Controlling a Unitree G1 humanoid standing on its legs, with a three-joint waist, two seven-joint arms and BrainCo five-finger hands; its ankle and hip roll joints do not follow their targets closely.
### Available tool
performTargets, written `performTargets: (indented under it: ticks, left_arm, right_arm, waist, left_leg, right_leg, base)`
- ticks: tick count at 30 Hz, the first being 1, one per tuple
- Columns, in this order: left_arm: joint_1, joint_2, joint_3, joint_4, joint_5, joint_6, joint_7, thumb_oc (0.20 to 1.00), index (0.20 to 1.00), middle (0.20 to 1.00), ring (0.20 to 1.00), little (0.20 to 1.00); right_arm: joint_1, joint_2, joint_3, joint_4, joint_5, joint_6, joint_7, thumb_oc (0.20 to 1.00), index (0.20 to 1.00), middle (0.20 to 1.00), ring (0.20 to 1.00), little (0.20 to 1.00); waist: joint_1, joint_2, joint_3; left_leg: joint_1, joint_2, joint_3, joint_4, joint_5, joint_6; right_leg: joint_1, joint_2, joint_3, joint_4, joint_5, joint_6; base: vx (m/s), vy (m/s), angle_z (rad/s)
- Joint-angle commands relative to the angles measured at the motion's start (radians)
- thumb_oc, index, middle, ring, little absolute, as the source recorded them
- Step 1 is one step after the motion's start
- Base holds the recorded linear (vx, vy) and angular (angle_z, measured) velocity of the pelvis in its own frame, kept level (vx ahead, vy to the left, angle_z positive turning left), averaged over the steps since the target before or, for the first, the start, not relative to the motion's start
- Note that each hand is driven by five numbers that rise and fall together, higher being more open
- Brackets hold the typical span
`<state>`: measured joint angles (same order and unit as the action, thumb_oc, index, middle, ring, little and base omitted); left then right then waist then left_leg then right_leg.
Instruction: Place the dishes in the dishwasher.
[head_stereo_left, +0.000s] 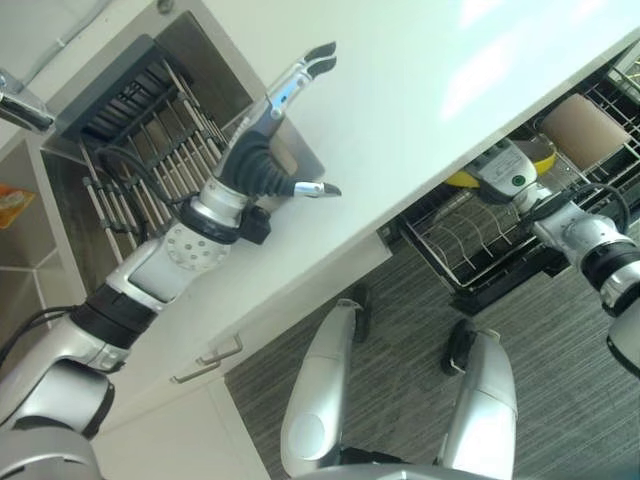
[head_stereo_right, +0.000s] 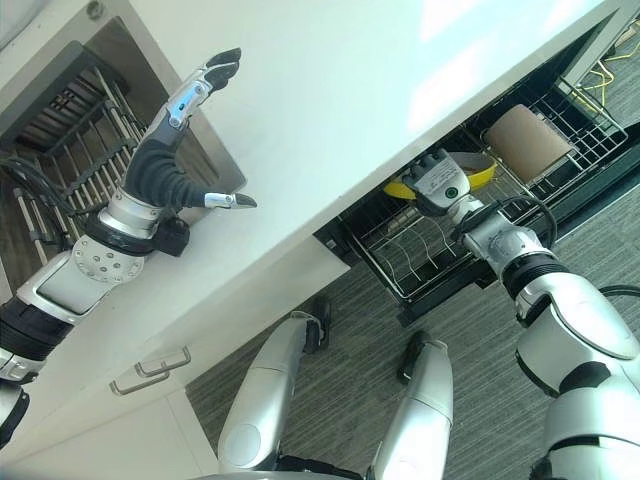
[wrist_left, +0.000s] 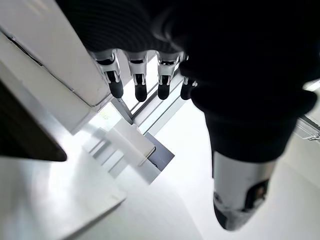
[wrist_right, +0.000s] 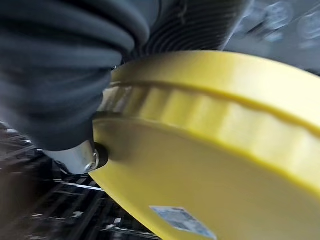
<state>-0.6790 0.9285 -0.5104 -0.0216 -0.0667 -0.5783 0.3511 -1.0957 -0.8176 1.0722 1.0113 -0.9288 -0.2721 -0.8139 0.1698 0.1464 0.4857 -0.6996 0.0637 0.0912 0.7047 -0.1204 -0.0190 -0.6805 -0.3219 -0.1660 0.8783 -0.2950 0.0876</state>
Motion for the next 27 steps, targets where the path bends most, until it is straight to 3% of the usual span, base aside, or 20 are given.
performTargets:
  ticks: [1,3,4,7,8,9,10,18,27]
  left_arm:
    - [0.021,-0.016,-0.034,0.031,0.002,-0.023,0.005,1.0,1.0,1.0,1.0,1.0]
    - [0.025,-0.012,-0.033,0.044,0.004,-0.04,0.003,1.0,1.0,1.0,1.0,1.0]
    - [0.031,-0.012,-0.024,0.047,0.012,-0.044,-0.001,1.0,1.0,1.0,1.0,1.0]
    - [0.037,-0.007,-0.02,0.046,0.017,-0.043,0.0,1.0,1.0,1.0,1.0,1.0]
    - [0.029,-0.009,-0.023,0.046,0.014,-0.038,-0.005,1.0,1.0,1.0,1.0,1.0]
    - [0.028,-0.01,-0.02,0.043,0.012,-0.035,-0.01,1.0,1.0,1.0,1.0,1.0]
    - [0.027,-0.009,-0.016,0.037,0.007,-0.031,-0.016,1.0,1.0,1.0,1.0,1.0]
    - [0.041,-0.026,0.021,0.003,0.008,-0.004,-0.055,1.0,1.0,1.0,1.0,1.0]
    - [0.063,-0.027,0.048,-0.022,0.016,0.01,-0.07,1.0,1.0,1.0,1.0,1.0]
  right_arm:
    - [-0.158,0.043,0.017,-0.006,0.031,-0.149,0.044,0.2,0.2,0.2,0.2,0.2]
    - [-0.155,0.038,0.023,-0.004,0.059,-0.205,0.055,0.2,0.2,0.2,0.2,0.2]
    - [-0.133,0.032,0.011,-0.018,0.137,-0.211,0.123,0.2,0.2,0.2,0.2,0.2]
    - [-0.11,0.028,0.006,-0.033,0.207,-0.202,0.209,0.2,0.2,0.2,0.2,0.2]
    - [-0.113,0.031,0.002,-0.025,0.26,-0.194,0.279,0.253,0.253,0.253,0.253,0.253]
    - [-0.116,0.031,-0.001,-0.021,0.266,-0.186,0.289,0.485,0.485,0.485,0.485,0.485]
    - [-0.124,0.032,-0.007,-0.017,0.292,-0.165,0.311,1.0,1.0,1.0,1.0,1.0]
    - [-0.113,0.056,-0.056,-0.015,0.415,-0.032,0.564,1.0,1.0,1.0,1.0,1.0]
    - [-0.096,0.044,-0.099,-0.035,0.455,-0.014,0.575,1.0,1.0,1.0,1.0,1.0]
  waist:
    - [0.039,-0.027,-0.024]
    - [0.04,-0.031,-0.025]
    - [0.037,-0.039,-0.027]
    - [0.033,-0.043,-0.028]
    - [0.033,-0.044,-0.026]
    - [0.033,-0.043,-0.026]
    - [0.034,-0.042,-0.027]
    - [0.036,-0.04,-0.026]
    - [0.033,-0.047,-0.022]
  left_leg:
    - [0.012,-0.015,-0.056,-0.021,-0.104,-0.012]
    - [0.008,-0.013,-0.056,-0.019,-0.104,-0.012]
    - [0.006,-0.01,-0.054,-0.022,-0.103,-0.011]
    - [0.001,-0.01,-0.054,-0.017,-0.105,-0.009]
    - [-0.003,-0.012,-0.054,-0.006,-0.108,-0.008]
    - [-0.004,-0.012,-0.055,-0.006,-0.107,-0.008]
    - [-0.005,-0.014,-0.057,-0.006,-0.107,-0.008]
    - [-0.013,-0.018,-0.06,0.003,-0.107,-0.01]
    - [-0.008,-0.015,-0.06,0.003,-0.106,-0.009]
  right_leg:
    - [-0.039,-0.035,-0.039,-0.041,0.077,0.014]
    - [-0.043,-0.035,-0.04,-0.043,0.079,0.013]
    - [-0.044,-0.032,-0.042,-0.05,0.083,0.012]
    - [-0.049,-0.031,-0.042,-0.046,0.082,0.011]
    - [-0.052,-0.032,-0.041,-0.039,0.081,0.008]
    - [-0.054,-0.032,-0.041,-0.037,0.081,0.008]
    - [-0.057,-0.032,-0.04,-0.035,0.081,0.007]
    - [-0.067,-0.036,-0.038,-0.022,0.077,0.007]
    - [-0.061,-0.03,-0.039,-0.02,0.079,0.007]
  base:
    - [0.02,-0.031,0.01]
    - [0.0,0.0,0.0]
    - [0.0,0.0,0.0]
    - [0.0,0.0,0.0]
    - [0.0,0.0,0.0]
    - [0.03,-0.017,0.02]
    - [0.01,-0.008,0.04]
    - [0.0,-0.003,0.03]
    - [0.0,-0.011,0.01]
